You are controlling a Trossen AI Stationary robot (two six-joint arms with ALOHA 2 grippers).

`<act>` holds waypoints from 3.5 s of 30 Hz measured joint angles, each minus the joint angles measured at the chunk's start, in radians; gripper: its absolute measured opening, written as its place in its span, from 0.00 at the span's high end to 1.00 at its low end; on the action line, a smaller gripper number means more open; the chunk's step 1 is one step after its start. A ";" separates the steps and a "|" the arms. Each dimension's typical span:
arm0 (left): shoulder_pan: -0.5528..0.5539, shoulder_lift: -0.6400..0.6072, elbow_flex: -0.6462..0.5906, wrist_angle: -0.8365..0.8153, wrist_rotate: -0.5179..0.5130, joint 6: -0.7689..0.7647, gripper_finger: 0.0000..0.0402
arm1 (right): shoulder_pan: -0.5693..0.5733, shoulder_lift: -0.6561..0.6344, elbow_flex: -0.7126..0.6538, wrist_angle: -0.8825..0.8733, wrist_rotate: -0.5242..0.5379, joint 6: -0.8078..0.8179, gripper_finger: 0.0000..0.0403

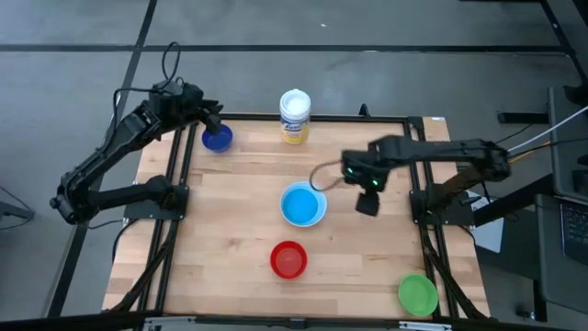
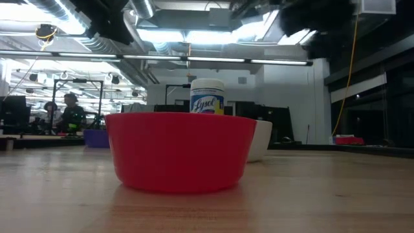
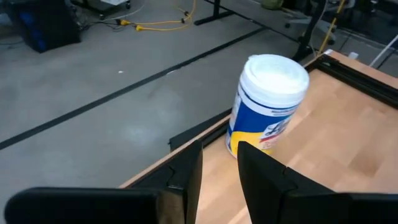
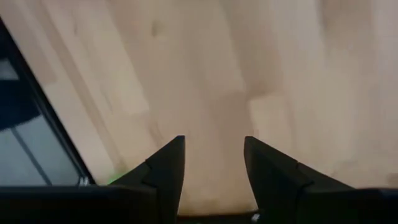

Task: Nest bowls inside each other
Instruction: Stack the green bowl on top of the light blue bowl

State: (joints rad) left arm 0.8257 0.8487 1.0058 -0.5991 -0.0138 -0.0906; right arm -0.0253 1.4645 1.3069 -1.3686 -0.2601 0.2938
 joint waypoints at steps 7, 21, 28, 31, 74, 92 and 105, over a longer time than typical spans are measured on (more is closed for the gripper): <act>0.000 0.012 0.000 0.015 0.015 0.000 0.76 | 0.185 -0.170 -0.245 0.074 -0.093 0.147 0.59; 0.000 0.041 0.000 0.021 0.017 0.000 0.76 | 0.527 -0.209 -0.362 0.233 -0.311 0.314 0.59; 0.000 0.056 0.000 0.024 0.017 0.007 0.76 | 0.668 -0.209 -0.362 0.362 -0.302 0.475 0.61; 0.000 0.066 0.000 0.027 0.017 0.008 0.76 | 0.722 -0.209 -0.364 0.390 -0.277 0.518 0.60; 0.000 0.086 0.000 0.019 0.041 -0.019 0.76 | 0.796 -0.209 -0.825 1.026 -0.252 0.798 0.60; 0.000 0.096 0.000 0.019 0.058 -0.027 0.76 | 0.796 -0.209 -0.825 1.089 -0.220 0.796 0.69; -0.041 0.149 0.000 0.059 0.054 -0.005 0.76 | 0.808 -0.209 -0.847 1.058 -0.246 0.753 0.81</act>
State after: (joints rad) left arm 0.7852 0.9975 1.0054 -0.5404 0.0406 -0.0954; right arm 0.7823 1.2560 0.4596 -0.3108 -0.5060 1.0471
